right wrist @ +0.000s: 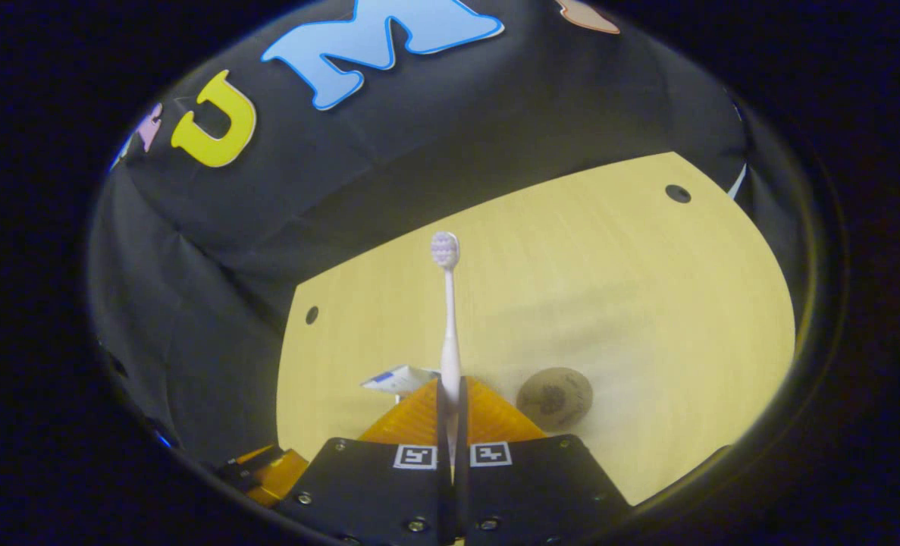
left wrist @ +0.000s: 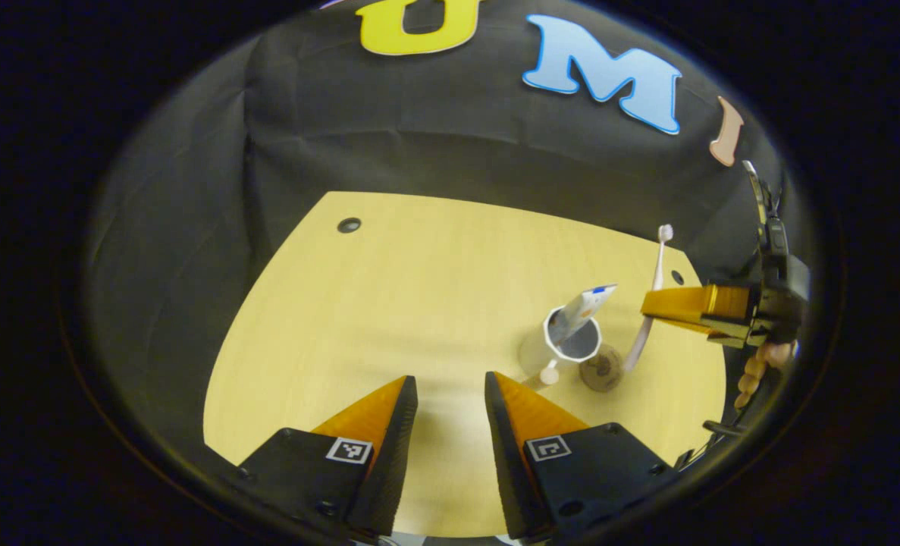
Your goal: Put the toothbrush and toothpaste on the desktop into the cup, then pick up the cup and place it on the coaster on the desktop.
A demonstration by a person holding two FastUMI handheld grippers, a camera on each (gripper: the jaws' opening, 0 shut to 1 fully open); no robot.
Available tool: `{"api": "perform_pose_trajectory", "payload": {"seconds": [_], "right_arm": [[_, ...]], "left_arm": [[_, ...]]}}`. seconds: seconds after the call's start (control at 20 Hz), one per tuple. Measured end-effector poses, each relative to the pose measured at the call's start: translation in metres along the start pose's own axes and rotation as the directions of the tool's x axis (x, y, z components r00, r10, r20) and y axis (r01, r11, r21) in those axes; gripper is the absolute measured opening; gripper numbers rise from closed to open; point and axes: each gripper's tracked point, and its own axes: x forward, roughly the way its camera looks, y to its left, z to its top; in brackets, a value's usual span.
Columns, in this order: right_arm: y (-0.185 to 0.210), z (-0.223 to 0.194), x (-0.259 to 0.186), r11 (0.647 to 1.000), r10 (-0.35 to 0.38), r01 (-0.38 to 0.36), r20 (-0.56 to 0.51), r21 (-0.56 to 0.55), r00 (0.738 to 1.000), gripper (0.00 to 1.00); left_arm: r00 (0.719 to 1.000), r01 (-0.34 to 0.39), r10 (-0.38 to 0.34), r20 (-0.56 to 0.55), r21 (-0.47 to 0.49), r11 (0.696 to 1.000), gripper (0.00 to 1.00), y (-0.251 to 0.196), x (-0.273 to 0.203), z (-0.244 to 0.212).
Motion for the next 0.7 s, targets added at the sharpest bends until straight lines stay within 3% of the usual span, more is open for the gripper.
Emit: {"api": "perform_pose_trajectory", "payload": {"seconds": [0.4, 0.7], "right_arm": [[0.002, -0.001, 0.039, 0.997, -0.036, 0.047, 0.150, -0.069, 0.988, 0.01], [-0.001, -0.025, 0.048, 0.990, -0.020, 0.052, 0.240, -0.129, 0.971, 0.02]], "left_arm": [[0.992, -0.124, 0.122, -0.035, -0.086, 0.989, 0.60, 0.075, -0.023, -0.033], [0.986, -0.158, 0.153, -0.070, -0.071, 0.985, 0.59, 0.086, -0.032, -0.057]]}}
